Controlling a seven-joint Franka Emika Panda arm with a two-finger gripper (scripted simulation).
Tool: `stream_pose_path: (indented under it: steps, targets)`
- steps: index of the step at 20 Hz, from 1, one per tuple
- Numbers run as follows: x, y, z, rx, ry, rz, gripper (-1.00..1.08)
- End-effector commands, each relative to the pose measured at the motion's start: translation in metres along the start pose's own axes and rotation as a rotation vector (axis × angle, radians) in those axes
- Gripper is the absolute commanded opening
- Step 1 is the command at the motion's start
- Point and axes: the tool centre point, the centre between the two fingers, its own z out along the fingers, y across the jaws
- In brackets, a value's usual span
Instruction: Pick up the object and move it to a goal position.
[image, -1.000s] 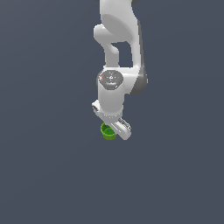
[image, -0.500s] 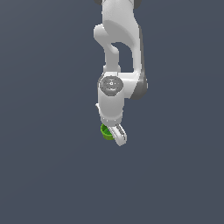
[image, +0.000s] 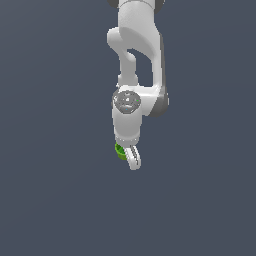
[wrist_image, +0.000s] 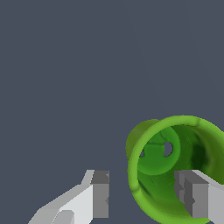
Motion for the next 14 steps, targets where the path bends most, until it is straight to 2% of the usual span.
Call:
stream_pose_path:
  steps: [1, 9, 14]
  targets:
    - [0.0, -0.001, 0.001, 0.0, 0.001, 0.025, 0.28]
    - [0.0, -0.001, 0.004, 0.0, 0.001, 0.038, 0.28]
    - [0.0, -0.001, 0.022, 0.0, 0.001, 0.041, 0.28]
